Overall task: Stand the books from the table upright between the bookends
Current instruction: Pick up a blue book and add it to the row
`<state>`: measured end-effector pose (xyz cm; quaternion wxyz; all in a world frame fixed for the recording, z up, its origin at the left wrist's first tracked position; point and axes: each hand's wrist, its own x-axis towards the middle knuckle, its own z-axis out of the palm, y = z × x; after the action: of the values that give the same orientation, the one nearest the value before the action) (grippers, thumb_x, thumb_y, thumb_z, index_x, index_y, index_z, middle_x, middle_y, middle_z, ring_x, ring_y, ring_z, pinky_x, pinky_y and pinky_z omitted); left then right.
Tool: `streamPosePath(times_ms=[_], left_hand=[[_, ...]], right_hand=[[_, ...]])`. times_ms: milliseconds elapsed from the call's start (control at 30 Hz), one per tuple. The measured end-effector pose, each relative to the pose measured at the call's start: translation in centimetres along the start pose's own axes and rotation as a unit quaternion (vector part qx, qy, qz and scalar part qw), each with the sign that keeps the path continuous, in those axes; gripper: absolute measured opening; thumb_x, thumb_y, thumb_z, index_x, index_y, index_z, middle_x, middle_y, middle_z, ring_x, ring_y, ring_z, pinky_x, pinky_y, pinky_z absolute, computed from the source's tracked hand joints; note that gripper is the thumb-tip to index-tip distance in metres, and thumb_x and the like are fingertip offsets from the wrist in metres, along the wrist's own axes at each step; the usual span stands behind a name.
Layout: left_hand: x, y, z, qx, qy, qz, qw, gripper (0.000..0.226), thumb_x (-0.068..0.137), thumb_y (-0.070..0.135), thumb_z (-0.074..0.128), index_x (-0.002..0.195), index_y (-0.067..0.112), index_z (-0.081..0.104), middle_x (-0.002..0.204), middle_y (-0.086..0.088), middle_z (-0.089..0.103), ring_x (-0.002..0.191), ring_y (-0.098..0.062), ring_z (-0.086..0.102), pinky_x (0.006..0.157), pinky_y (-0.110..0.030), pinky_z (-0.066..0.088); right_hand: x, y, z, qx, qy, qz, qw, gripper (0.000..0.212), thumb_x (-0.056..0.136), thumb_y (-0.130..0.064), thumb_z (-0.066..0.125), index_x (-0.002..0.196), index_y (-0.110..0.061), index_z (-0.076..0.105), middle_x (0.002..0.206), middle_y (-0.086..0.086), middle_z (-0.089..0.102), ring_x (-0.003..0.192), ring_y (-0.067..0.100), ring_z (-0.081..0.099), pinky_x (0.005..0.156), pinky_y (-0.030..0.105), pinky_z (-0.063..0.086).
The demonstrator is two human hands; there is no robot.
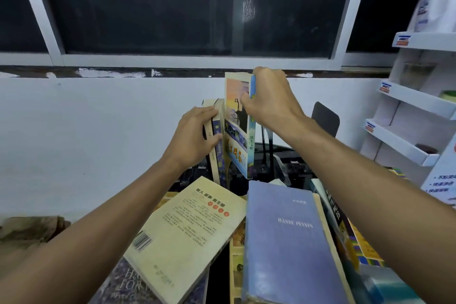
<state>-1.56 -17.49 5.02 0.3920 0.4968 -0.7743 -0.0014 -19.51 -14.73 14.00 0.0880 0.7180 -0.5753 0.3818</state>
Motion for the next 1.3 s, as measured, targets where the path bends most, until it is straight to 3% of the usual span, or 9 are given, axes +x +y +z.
streamPosePath(times_ms=[167, 333, 433, 600, 700, 833, 967, 1100, 1300], left_hand=[[-0.3, 0.0, 0.2, -0.025, 0.011, 0.0, 1.0, 0.062, 0.087, 0.021, 0.078, 0.144, 0.013, 0.054, 0.149, -0.002, 0.052, 0.138, -0.016, 0.047, 0.118, -0.03, 0.034], [-0.3, -0.2, 0.1, -0.047, 0.017, -0.001, 0.999, 0.062, 0.086, 0.019, 0.079, 0.142, 0.013, 0.055, 0.147, -0.002, 0.053, 0.136, -0.014, 0.048, 0.117, -0.028, 0.035], [-0.3, -0.3, 0.2, -0.053, 0.019, 0.001, 0.998, 0.061, 0.086, 0.018, 0.079, 0.142, 0.014, 0.056, 0.146, -0.002, 0.055, 0.135, -0.013, 0.049, 0.114, -0.022, 0.034], [-0.3, -0.4, 0.3, -0.077, 0.019, 0.002, 0.997, 0.061, 0.085, 0.015, 0.08, 0.141, 0.014, 0.057, 0.144, -0.002, 0.056, 0.134, -0.012, 0.049, 0.113, -0.023, 0.038], [-0.3, -0.4, 0.4, -0.075, 0.019, 0.001, 0.997, 0.062, 0.085, 0.016, 0.079, 0.142, 0.014, 0.056, 0.145, -0.001, 0.055, 0.135, -0.01, 0.048, 0.112, -0.017, 0.033], [-0.3, -0.4, 0.4, -0.089, 0.014, -0.005, 0.996, 0.062, 0.086, 0.015, 0.079, 0.143, 0.015, 0.055, 0.147, -0.001, 0.054, 0.136, -0.012, 0.047, 0.114, -0.03, 0.04], [-0.3, -0.5, 0.4, -0.089, 0.007, -0.007, 0.996, 0.062, 0.086, 0.015, 0.078, 0.144, 0.015, 0.054, 0.148, 0.0, 0.052, 0.138, -0.013, 0.046, 0.115, -0.033, 0.041], [-0.3, -0.6, 0.2, -0.09, 0.002, -0.006, 0.996, 0.062, 0.087, 0.013, 0.077, 0.144, 0.014, 0.053, 0.148, -0.002, 0.052, 0.137, -0.015, 0.047, 0.11, -0.04, 0.047], [-0.3, -0.5, 0.1, -0.088, -0.004, -0.004, 0.996, 0.064, 0.088, 0.013, 0.076, 0.146, 0.014, 0.051, 0.15, -0.002, 0.05, 0.138, -0.015, 0.045, 0.112, -0.037, 0.045]], right_hand=[[0.0, 0.4, 2.4, 0.008, 0.006, 0.005, 1.0, 0.021, 0.099, -0.024, 0.056, 0.088, -0.008, 0.047, 0.076, 0.0, 0.04, 0.074, 0.026, 0.046, 0.046, 0.026, 0.027], [-0.7, 1.1, 5.2, 0.042, 0.033, 0.014, 0.998, 0.034, 0.102, -0.025, 0.055, 0.123, 0.002, 0.056, 0.091, 0.009, 0.055, 0.079, 0.029, 0.059, 0.048, 0.024, 0.029], [-1.2, 1.4, 6.5, 0.057, 0.042, 0.007, 0.997, 0.029, 0.101, -0.026, 0.055, 0.114, 0.0, 0.058, 0.091, 0.015, 0.065, 0.072, 0.027, 0.057, 0.057, 0.028, 0.035], [-2.1, 1.9, 8.1, 0.056, 0.035, 0.006, 0.998, 0.019, 0.1, -0.023, 0.057, 0.103, -0.004, 0.057, 0.077, 0.003, 0.052, 0.056, 0.01, 0.036, 0.052, 0.021, 0.03], [-2.5, 2.1, 8.9, 0.07, 0.035, 0.007, 0.997, 0.02, 0.099, -0.024, 0.057, 0.104, -0.004, 0.057, 0.077, 0.003, 0.054, 0.054, 0.01, 0.038, 0.051, 0.017, 0.032], [-3.4, 2.3, 9.7, 0.102, 0.015, 0.003, 0.995, 0.024, 0.099, -0.021, 0.058, 0.112, -0.001, 0.057, 0.078, 0.002, 0.051, 0.064, 0.019, 0.044, 0.046, 0.02, 0.024], [-3.8, 2.7, 10.1, 0.124, 0.002, -0.005, 0.992, 0.041, 0.1, -0.022, 0.058, 0.137, -0.007, 0.049, 0.075, -0.003, 0.05, 0.063, 0.017, 0.046, 0.058, 0.025, 0.031], [-3.9, 3.2, 9.8, 0.18, -0.03, -0.02, 0.983, 0.053, 0.1, -0.029, 0.061, 0.147, -0.023, 0.04, 0.072, -0.008, 0.052, 0.056, 0.007, 0.051, 0.053, 0.026, 0.04], [-4.1, 4.7, 9.2, 0.183, -0.072, -0.057, 0.979, 0.055, 0.098, -0.037, 0.062, 0.15, -0.03, 0.042, 0.11, 0.0, 0.066, 0.074, 0.012, 0.067, 0.072, 0.027, 0.053]])
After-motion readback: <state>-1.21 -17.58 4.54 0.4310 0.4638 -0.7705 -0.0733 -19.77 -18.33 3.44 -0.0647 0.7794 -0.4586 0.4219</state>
